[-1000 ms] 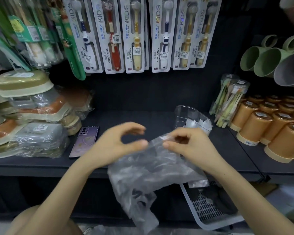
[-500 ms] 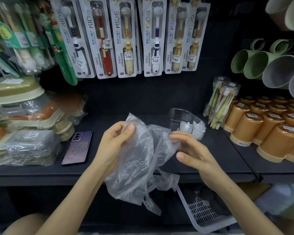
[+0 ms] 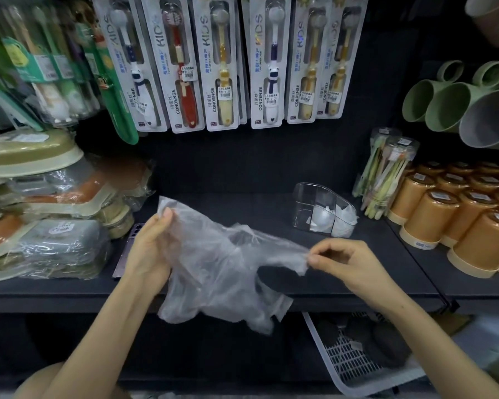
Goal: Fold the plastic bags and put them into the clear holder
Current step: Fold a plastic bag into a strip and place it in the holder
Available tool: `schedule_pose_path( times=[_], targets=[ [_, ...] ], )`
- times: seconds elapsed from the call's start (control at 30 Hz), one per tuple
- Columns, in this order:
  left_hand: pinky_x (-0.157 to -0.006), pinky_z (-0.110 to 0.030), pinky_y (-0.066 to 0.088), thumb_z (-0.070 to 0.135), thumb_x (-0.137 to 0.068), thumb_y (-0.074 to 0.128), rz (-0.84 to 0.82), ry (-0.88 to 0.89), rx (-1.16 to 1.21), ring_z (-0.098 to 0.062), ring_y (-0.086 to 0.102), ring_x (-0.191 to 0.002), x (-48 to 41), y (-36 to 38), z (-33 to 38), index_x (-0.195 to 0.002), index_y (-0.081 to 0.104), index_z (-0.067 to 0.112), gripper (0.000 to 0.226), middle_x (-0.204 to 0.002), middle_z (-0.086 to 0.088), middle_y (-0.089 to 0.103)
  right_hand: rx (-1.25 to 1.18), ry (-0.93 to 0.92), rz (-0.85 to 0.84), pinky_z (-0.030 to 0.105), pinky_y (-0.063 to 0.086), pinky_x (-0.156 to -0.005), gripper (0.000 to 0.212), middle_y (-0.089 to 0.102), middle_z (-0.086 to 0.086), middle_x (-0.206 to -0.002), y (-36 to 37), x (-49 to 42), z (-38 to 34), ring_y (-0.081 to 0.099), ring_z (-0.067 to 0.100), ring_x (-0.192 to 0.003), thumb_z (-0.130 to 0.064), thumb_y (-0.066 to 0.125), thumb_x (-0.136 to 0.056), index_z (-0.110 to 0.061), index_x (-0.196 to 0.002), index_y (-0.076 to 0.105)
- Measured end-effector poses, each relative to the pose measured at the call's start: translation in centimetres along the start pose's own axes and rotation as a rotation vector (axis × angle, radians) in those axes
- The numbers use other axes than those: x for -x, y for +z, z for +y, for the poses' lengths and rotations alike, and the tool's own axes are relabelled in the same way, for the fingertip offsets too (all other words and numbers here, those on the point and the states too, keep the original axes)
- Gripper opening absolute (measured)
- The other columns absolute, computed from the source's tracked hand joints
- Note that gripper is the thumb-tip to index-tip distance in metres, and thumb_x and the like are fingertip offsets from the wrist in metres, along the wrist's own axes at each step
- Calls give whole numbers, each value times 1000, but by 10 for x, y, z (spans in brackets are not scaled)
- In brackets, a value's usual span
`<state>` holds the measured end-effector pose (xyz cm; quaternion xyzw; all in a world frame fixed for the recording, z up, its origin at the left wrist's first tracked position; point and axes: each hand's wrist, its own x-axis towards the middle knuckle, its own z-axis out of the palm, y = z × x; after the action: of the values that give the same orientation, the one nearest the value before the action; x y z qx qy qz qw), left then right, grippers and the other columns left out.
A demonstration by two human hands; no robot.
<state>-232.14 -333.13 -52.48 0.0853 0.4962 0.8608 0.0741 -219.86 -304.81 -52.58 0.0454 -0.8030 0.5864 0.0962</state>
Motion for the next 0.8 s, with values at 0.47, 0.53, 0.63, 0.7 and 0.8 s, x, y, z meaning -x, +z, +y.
schedule_pose_path(
  times=[0.47, 0.53, 0.63, 0.7, 0.8],
  targets=[
    [-60, -31, 39, 30, -90, 66, 294, 105, -766, -16, 50, -60, -70, -12, -48, -78, 66, -1, 33, -65, -7, 59, 215, 390, 449, 28, 44, -55, 29, 62, 4, -65, -33, -69, 39, 57, 19, -61, -32, 71, -85, -6, -94, 62],
    [-57, -32, 33, 30, -91, 64, 324, 91, -828, -16, 40, -54, -89, -13, -59, -75, 61, -6, 40, -57, -4, 49, 584, 294, 566, 31, 43, -67, 43, 64, -2, -82, -28, -66, 37, 60, 18, -78, -42, 66, -86, -20, -121, 53],
    [-68, -44, 49, 39, -88, 67, 363, -12, -856, -28, 59, -67, -113, -18, -77, -80, 65, -2, 41, -67, -8, 59, 498, 187, 367, 34, 50, -77, 49, 67, -11, -85, -4, -40, 22, 62, 8, -81, -65, 57, -78, -28, -111, 62],
    [-86, -50, 54, 54, -79, 70, 352, -214, -721, -38, 66, -94, -120, -16, -76, -93, 67, 3, 53, -90, -15, 68, 461, 252, 88, 28, 51, -79, 66, 68, -14, -86, 16, -21, 20, 62, 1, -82, -86, 47, -65, -33, -99, 67],
    [-103, -52, 43, 72, -74, 62, 263, -499, -363, -37, 55, -117, -113, -8, -58, -124, 54, 3, 85, -122, -17, 59, 636, 274, -98, 21, 44, -66, 43, 60, -16, -78, 35, -8, 39, 56, -1, -73, -73, 54, -75, -33, -89, 60]
  ],
)
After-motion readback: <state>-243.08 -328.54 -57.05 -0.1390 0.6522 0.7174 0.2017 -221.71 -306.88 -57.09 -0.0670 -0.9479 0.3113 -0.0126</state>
